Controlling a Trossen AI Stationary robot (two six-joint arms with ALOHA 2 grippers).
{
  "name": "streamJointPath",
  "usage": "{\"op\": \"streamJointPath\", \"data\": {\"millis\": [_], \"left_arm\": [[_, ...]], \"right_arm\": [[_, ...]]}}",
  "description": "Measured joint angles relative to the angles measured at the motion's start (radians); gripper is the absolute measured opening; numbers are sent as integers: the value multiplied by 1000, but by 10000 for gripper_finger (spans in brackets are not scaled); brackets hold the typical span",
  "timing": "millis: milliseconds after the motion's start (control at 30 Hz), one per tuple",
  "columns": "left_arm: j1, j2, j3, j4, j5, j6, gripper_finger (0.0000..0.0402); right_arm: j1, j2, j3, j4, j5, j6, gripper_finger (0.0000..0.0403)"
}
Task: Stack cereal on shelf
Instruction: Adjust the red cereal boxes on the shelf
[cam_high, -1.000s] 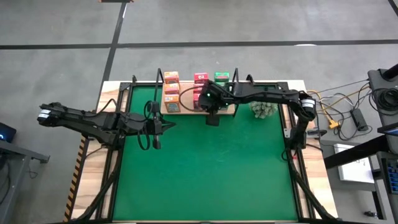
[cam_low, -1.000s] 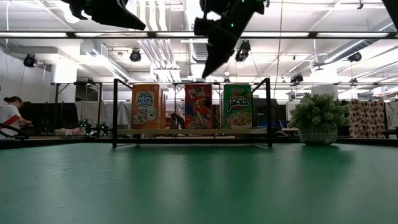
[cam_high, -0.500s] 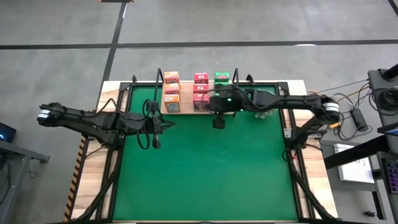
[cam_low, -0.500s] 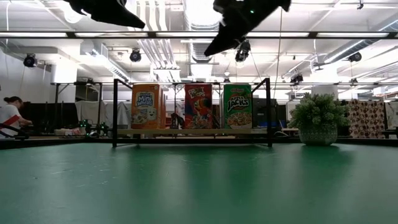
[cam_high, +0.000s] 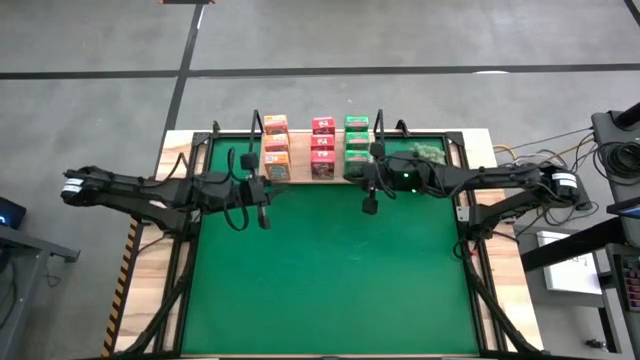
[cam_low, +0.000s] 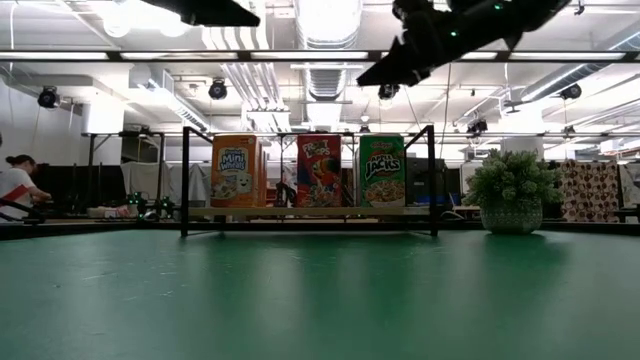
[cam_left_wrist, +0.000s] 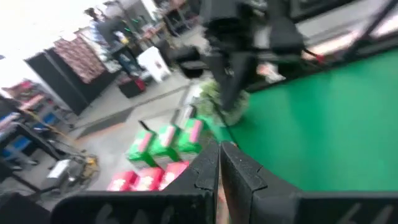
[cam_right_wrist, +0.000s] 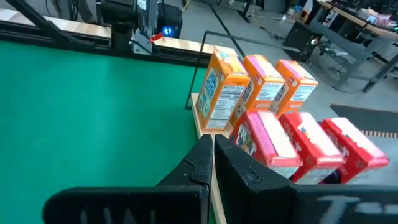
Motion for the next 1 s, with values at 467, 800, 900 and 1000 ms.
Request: {"op": "streamJointPath", "data": {"millis": [467,800,900,1000], "left_arm": [[390,143,10,240,324,50,0],[582,384,171,216,431,48,0],[621,445,205,212,448,48,0],[650,504,240,196,534,28,0]], "right_arm": [[4,-76,-83,12,0,-14,9],[4,-75,-84,7,-2,-66,9],[4,-75,-87,6,-2,-80,9],[4,-75,-91,6,-2,-84,9]]}}
